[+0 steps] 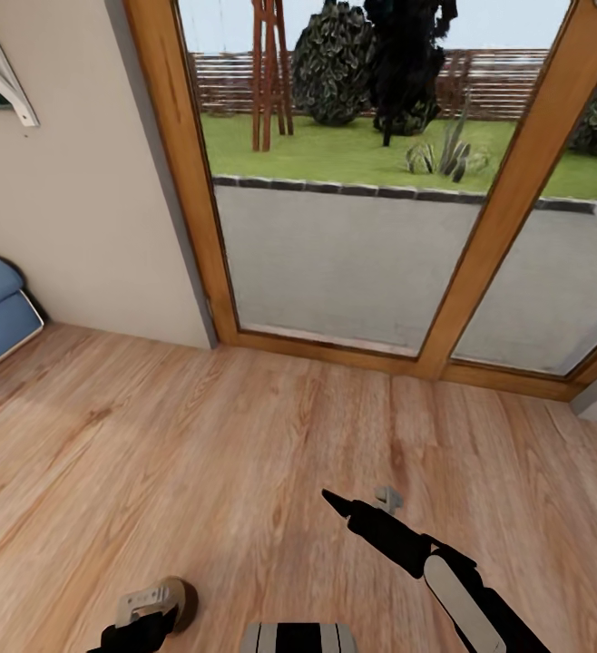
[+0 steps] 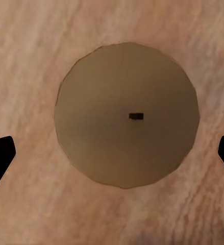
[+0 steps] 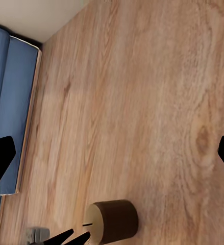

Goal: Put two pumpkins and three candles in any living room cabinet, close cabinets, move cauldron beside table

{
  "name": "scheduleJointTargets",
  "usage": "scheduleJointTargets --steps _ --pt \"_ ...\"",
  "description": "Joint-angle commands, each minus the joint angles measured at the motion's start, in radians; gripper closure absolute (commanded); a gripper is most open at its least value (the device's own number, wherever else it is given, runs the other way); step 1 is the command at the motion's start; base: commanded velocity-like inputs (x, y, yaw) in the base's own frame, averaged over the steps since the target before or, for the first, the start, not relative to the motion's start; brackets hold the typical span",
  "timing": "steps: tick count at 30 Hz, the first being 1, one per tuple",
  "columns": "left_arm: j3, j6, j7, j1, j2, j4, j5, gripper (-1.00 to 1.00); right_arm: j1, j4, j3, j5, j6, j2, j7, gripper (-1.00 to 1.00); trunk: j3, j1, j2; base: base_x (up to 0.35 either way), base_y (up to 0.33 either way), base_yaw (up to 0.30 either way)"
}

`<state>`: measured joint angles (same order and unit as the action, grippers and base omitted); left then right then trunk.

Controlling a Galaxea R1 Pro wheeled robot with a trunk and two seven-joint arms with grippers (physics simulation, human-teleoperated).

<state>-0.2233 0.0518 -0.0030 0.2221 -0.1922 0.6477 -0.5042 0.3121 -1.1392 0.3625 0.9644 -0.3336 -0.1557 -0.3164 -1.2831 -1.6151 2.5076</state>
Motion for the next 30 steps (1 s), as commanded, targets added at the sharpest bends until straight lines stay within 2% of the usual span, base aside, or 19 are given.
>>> scheduleJointTargets --steps 1,13,25,30 --pt "-0.004 0.003 0.0 0.0 -0.001 0.001 -0.009 -1.0 0.0 -0.001 0.001 0.008 -0.004 -0.001 0.0 -1.0 -0.001 0.0 0.0 0.189 0.066 0.0" --pt "-0.005 0.003 0.0 0.0 -0.001 0.001 -0.01 -1.0 0.001 -0.001 0.001 0.008 -0.004 -0.002 0.0 -1.0 -0.001 0.0 0.0 0.154 -0.003 0.0" --pt "-0.001 0.003 0.0 0.0 -0.002 0.001 -0.009 -1.0 0.0 -0.003 0.002 0.011 -0.004 -0.005 -0.002 -1.0 -0.001 0.0 0.0 0.011 -0.001 0.0" --pt "-0.001 0.003 0.0 0.0 -0.003 0.001 -0.011 -1.0 0.001 -0.039 0.001 0.017 -0.006 -0.008 -0.023 -1.0 -0.001 0.0 0.0 0.0 0.0 0.0"
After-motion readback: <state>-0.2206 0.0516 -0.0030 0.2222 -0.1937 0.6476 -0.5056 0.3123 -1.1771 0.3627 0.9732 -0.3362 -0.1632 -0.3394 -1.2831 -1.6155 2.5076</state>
